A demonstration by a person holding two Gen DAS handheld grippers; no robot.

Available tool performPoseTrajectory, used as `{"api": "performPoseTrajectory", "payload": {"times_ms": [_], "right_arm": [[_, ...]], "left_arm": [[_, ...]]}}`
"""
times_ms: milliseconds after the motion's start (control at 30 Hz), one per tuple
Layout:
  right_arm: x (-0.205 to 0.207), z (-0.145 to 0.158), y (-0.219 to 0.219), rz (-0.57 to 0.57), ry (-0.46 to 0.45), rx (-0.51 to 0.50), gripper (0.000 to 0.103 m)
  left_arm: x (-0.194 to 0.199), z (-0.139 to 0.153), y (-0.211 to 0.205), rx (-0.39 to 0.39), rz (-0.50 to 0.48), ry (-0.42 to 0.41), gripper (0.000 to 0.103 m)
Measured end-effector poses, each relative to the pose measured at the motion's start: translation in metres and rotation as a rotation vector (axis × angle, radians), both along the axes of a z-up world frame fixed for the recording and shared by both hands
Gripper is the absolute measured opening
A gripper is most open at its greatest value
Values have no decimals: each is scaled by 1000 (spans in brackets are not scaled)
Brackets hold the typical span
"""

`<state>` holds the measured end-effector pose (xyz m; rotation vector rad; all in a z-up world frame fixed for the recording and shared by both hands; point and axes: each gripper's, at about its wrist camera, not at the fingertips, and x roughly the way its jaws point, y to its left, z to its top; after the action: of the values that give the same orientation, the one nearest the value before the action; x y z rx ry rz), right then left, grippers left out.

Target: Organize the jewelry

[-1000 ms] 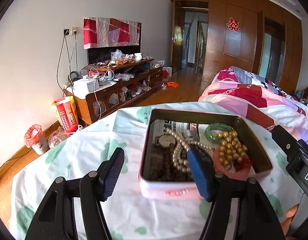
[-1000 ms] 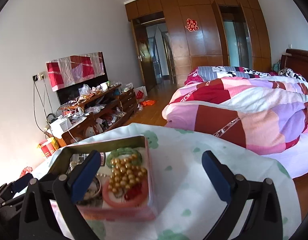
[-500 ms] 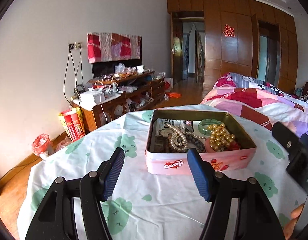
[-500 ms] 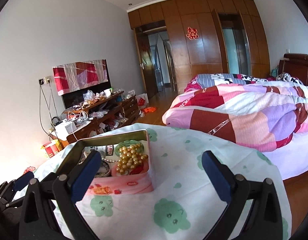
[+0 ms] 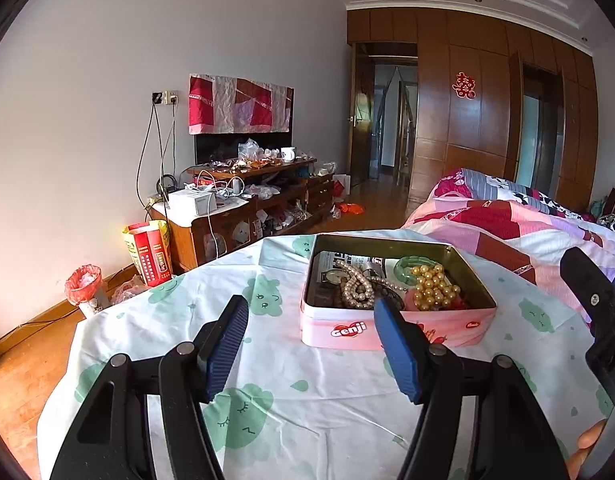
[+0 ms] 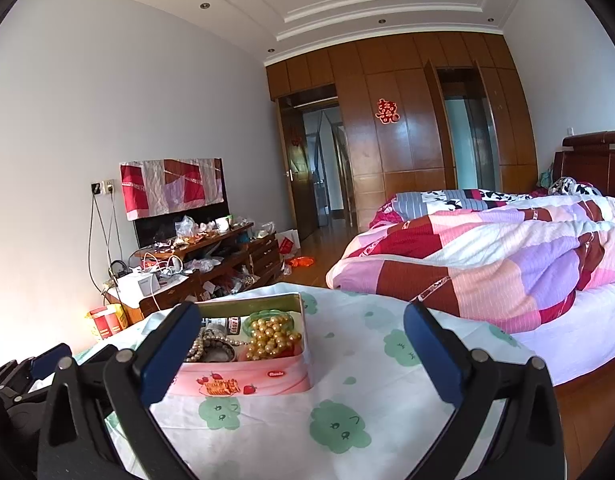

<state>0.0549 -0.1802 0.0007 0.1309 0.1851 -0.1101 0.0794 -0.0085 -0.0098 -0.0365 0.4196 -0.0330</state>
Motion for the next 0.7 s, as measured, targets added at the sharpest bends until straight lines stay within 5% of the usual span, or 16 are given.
{"api": "performPoseTrajectory", "payload": {"times_ms": [700], "right_arm": [[-5,0,4,-1,-13,-24,103]], "left_arm": [[-5,0,-5,15,-4,-12,66]]}}
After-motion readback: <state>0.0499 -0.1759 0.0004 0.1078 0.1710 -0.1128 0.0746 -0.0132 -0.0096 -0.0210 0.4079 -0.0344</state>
